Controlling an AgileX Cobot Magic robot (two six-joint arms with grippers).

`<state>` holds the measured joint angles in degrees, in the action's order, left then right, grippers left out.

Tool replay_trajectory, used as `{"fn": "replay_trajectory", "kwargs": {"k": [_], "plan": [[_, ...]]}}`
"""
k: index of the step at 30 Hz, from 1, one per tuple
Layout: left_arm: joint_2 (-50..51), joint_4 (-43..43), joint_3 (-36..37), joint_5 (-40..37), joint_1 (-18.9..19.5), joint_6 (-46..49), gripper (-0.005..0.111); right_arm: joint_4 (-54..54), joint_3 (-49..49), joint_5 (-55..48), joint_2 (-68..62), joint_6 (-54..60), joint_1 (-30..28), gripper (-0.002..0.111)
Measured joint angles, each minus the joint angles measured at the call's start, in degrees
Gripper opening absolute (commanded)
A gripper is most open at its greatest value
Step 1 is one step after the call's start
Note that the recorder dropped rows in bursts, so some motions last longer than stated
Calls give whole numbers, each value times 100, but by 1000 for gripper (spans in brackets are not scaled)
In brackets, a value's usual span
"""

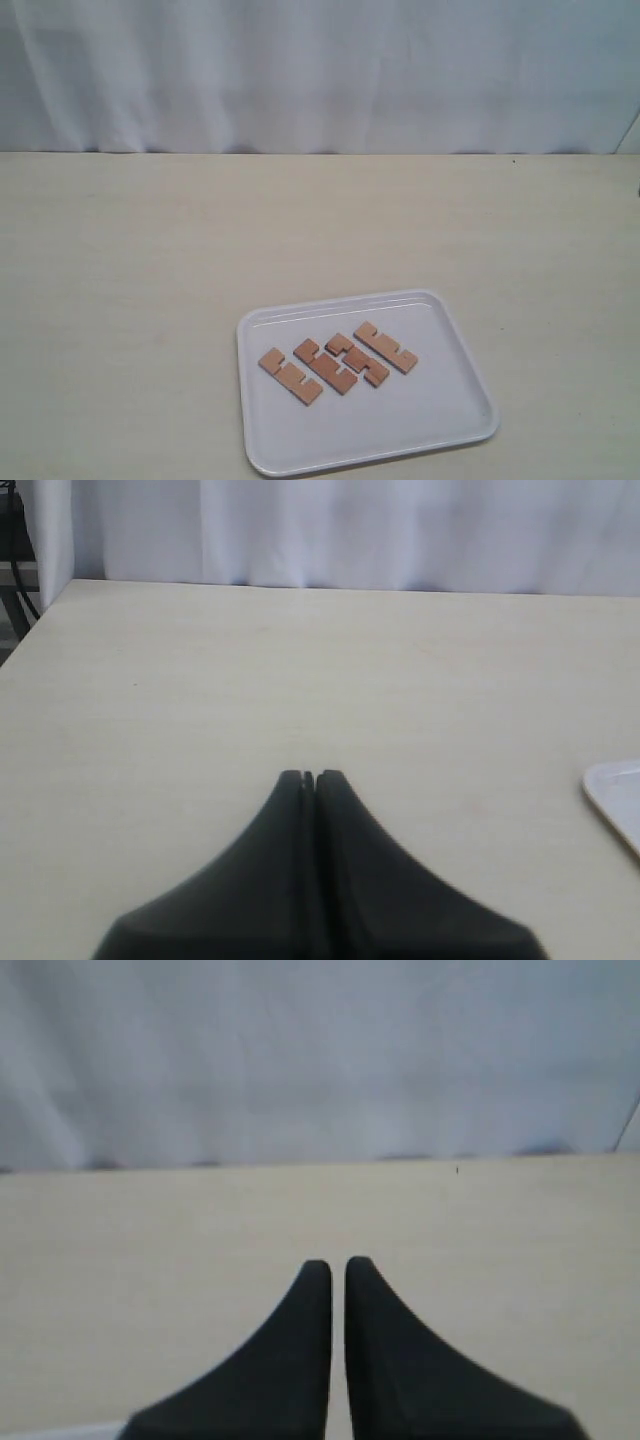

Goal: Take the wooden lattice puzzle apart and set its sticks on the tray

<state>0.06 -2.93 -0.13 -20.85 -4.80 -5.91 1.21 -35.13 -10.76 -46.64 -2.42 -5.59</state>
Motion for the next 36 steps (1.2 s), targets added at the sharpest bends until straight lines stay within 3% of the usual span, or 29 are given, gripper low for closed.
{"fn": "replay_trajectory", "kwargs": {"k": [9,16,30,36], "plan": [[0,0,0,0,0,0,0,0,1514,1041,2810,21,0,4],[0,0,0,0,0,0,0,0,1906,1108,4491,21,0,4],[0,-10,0,0,0,0,0,215,1922,818,4640,1,0,4],[0,-10,0,0,0,0,0,262,2473,677,4640,1,0,4]]}}
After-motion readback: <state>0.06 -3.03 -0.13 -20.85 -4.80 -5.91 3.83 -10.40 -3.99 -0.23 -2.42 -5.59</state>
